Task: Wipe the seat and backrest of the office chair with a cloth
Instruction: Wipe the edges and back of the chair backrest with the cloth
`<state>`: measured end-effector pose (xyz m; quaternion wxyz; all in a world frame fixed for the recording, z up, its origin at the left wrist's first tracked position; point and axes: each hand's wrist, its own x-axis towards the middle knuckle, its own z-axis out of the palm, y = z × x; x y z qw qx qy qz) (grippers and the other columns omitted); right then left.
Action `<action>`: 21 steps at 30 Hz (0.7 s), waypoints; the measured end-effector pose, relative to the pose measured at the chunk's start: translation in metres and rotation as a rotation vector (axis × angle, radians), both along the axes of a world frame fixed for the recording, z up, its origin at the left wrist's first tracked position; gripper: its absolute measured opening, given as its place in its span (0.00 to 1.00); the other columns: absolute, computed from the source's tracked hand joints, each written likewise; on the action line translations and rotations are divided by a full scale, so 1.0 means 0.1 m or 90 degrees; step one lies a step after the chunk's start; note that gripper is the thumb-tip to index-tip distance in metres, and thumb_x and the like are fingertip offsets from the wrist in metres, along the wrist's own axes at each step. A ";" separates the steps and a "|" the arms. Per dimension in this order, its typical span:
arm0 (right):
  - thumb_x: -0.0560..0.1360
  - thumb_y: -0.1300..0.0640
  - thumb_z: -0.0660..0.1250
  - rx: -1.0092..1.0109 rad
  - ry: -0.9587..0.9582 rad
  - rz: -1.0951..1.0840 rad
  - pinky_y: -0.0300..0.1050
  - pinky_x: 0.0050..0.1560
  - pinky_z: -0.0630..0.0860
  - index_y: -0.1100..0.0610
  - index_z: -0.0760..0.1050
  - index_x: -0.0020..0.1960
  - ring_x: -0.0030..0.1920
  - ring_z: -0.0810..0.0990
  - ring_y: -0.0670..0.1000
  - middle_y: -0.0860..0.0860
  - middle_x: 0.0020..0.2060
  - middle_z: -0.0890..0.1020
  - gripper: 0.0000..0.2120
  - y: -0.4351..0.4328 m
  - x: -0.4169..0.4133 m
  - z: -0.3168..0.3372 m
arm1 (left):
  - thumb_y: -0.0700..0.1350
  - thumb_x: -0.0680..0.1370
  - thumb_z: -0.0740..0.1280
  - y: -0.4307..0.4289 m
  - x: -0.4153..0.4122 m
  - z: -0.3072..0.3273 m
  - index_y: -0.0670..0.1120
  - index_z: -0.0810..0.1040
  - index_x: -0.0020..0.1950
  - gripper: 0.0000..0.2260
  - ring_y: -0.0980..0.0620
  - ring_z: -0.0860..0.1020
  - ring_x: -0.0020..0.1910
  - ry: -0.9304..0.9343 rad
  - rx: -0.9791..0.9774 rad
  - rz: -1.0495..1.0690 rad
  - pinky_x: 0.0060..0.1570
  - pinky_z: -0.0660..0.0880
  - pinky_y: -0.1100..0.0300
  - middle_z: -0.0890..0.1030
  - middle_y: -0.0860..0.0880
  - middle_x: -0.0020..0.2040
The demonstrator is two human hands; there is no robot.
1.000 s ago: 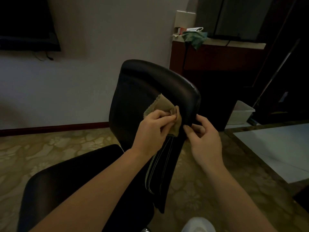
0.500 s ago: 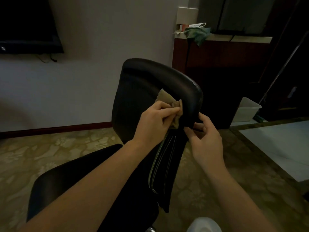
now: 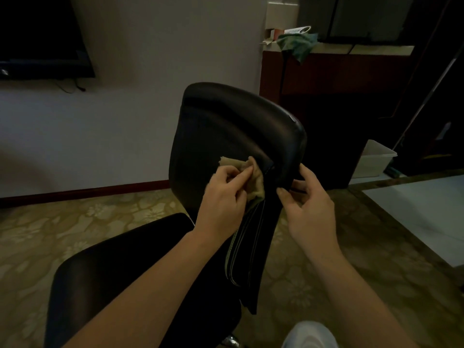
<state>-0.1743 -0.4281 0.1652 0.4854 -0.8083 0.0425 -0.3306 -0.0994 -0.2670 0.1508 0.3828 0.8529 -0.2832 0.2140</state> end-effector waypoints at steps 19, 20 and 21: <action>0.77 0.58 0.69 0.008 0.000 -0.011 0.37 0.55 0.79 0.47 0.67 0.74 0.53 0.79 0.36 0.42 0.53 0.81 0.27 0.03 0.01 0.00 | 0.49 0.84 0.56 0.02 0.08 -0.25 0.47 0.74 0.74 0.20 0.46 0.68 0.75 -0.107 0.051 -0.069 0.74 0.66 0.53 0.70 0.42 0.75; 0.77 0.58 0.69 0.010 0.002 -0.014 0.38 0.55 0.79 0.47 0.67 0.74 0.53 0.79 0.36 0.42 0.53 0.81 0.27 0.03 0.02 0.00 | 0.48 0.83 0.58 0.00 0.08 -0.19 0.46 0.76 0.72 0.19 0.46 0.71 0.72 -0.107 0.040 -0.066 0.72 0.70 0.52 0.73 0.42 0.72; 0.77 0.57 0.69 0.010 0.003 -0.019 0.38 0.55 0.79 0.47 0.67 0.74 0.53 0.79 0.36 0.42 0.53 0.81 0.27 0.03 0.02 0.00 | 0.47 0.83 0.60 -0.01 0.10 -0.12 0.46 0.77 0.71 0.17 0.46 0.73 0.69 -0.102 0.024 -0.066 0.70 0.73 0.51 0.75 0.43 0.70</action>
